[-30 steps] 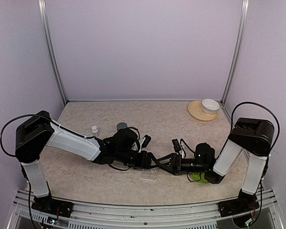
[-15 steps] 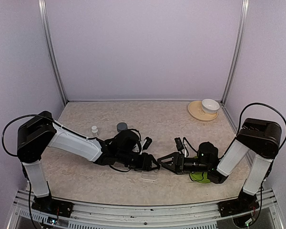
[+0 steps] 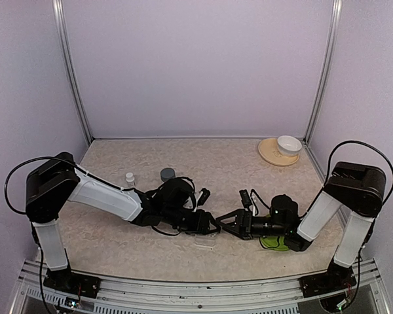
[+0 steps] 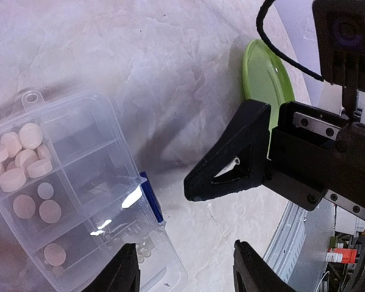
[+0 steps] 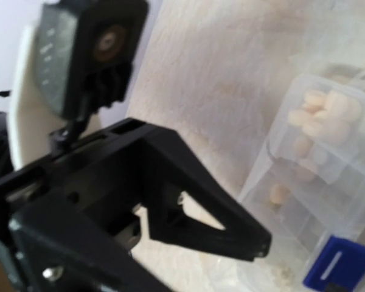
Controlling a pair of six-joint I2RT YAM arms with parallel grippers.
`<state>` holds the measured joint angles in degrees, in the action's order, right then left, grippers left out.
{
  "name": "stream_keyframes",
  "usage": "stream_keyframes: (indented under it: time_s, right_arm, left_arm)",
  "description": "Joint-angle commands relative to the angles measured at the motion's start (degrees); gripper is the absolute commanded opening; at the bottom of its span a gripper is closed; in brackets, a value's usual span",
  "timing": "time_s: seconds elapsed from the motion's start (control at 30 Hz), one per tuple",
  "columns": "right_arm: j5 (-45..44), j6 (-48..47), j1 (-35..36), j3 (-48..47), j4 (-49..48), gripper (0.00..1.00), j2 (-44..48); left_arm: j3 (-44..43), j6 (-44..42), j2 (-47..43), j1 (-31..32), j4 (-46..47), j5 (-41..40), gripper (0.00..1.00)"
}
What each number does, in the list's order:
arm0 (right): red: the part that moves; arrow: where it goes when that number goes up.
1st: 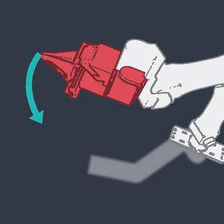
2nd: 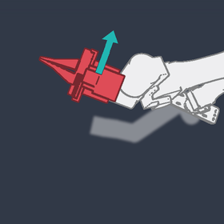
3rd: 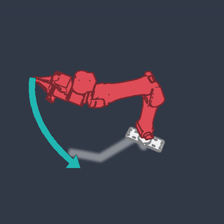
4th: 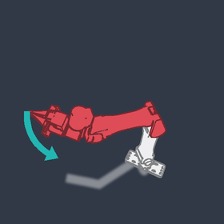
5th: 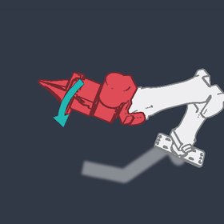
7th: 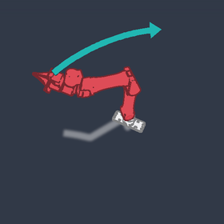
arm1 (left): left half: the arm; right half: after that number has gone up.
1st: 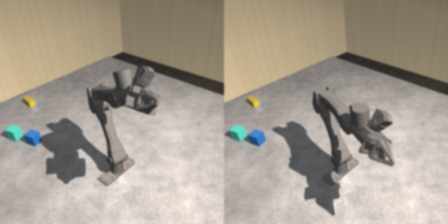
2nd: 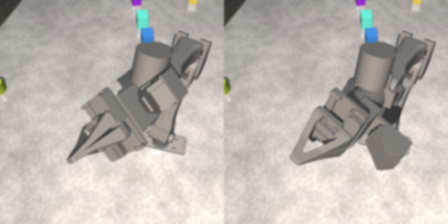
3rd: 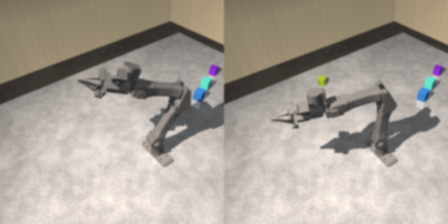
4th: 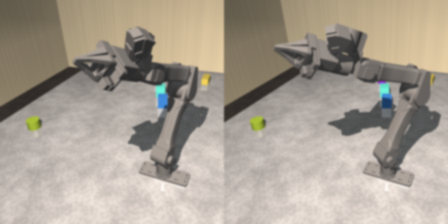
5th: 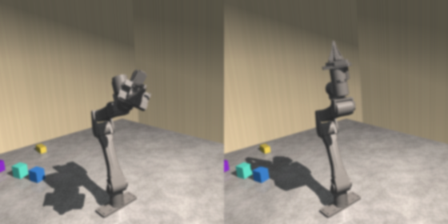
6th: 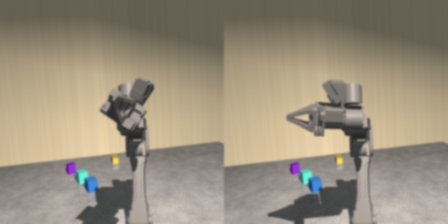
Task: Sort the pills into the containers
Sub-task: Close the lid of the pill container.
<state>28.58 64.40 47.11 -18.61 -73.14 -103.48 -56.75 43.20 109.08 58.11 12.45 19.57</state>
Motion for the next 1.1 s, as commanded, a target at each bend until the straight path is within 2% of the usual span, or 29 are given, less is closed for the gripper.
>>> stream_keyframes:
  time_s: [0.0, 0.73, 0.87, 1.07]
  right_arm:
    - [-1.24, 0.99, -0.35, -1.82, 3.12, 1.0, -1.69]
    - [2.28, 5.6, -1.23, -7.05, 1.27, 1.0, -9.61]
    - [2.49, 4.78, -1.24, -7.9, 6.03, 1.0, -8.42]
    - [0.56, 2.17, -1.24, -8.74, 19.44, 1.0, -3.42]
  left_arm:
    - [-0.16, -0.48, 1.34, 0.43, -0.99, 0.66, 0.52]
    - [1.63, -0.25, 0.73, -0.45, 1.97, 2.31, 0.5]
    - [1.76, -0.32, 0.65, -0.58, 1.9, 2.2, 0.5]
    - [2.37, -0.05, -0.71, -0.75, 1.99, -0.08, 0.5]
